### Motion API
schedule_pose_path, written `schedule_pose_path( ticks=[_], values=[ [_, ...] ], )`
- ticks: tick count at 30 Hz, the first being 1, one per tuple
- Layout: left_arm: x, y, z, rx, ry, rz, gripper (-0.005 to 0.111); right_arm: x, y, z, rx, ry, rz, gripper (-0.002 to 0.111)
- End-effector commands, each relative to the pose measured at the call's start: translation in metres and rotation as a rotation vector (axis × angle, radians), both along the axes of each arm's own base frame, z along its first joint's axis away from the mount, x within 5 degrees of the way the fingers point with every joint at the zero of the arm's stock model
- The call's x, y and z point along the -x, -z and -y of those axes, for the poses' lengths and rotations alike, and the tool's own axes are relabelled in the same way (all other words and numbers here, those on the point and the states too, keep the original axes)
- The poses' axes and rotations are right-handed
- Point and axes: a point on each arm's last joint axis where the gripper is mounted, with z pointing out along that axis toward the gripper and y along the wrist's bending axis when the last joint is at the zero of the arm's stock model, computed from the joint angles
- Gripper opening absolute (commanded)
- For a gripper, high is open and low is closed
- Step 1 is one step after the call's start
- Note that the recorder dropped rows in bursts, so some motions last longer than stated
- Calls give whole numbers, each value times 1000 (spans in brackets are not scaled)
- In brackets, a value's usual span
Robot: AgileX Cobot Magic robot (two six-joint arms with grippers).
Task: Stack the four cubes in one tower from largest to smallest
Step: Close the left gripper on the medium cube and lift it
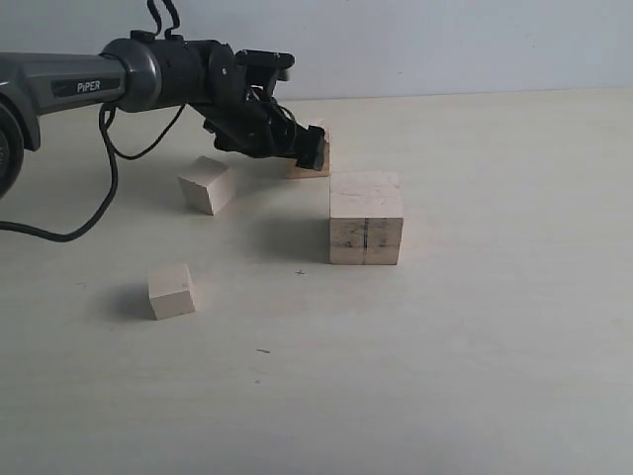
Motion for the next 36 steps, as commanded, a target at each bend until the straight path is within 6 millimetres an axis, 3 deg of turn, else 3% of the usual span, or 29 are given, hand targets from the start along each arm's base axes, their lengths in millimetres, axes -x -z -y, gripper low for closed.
schedule_pose_path(
  ticks=[1, 8, 15, 23, 28, 31, 36],
  values=[
    [-2, -14, -4, 1, -32, 13, 103, 0, 1, 0, 2, 2, 7, 0],
    [3, -29, 29, 167, -29, 115, 103, 0, 1, 0, 2, 2, 7, 0],
    [0, -21, 30, 120, -1, 176, 103, 0, 1, 0, 2, 2, 7, 0],
    [1, 5, 29, 76, 12, 139, 74, 0, 1, 0, 2, 2, 7, 0],
    [1, 5, 29, 81, 6, 136, 74, 0, 1, 0, 2, 2, 7, 0],
    [1, 5, 29, 83, 0, 128, 61, 0, 1, 0, 2, 2, 7, 0],
    [3, 4, 27, 69, 7, 101, 16, 0, 1, 0, 2, 2, 7, 0]
  ],
)
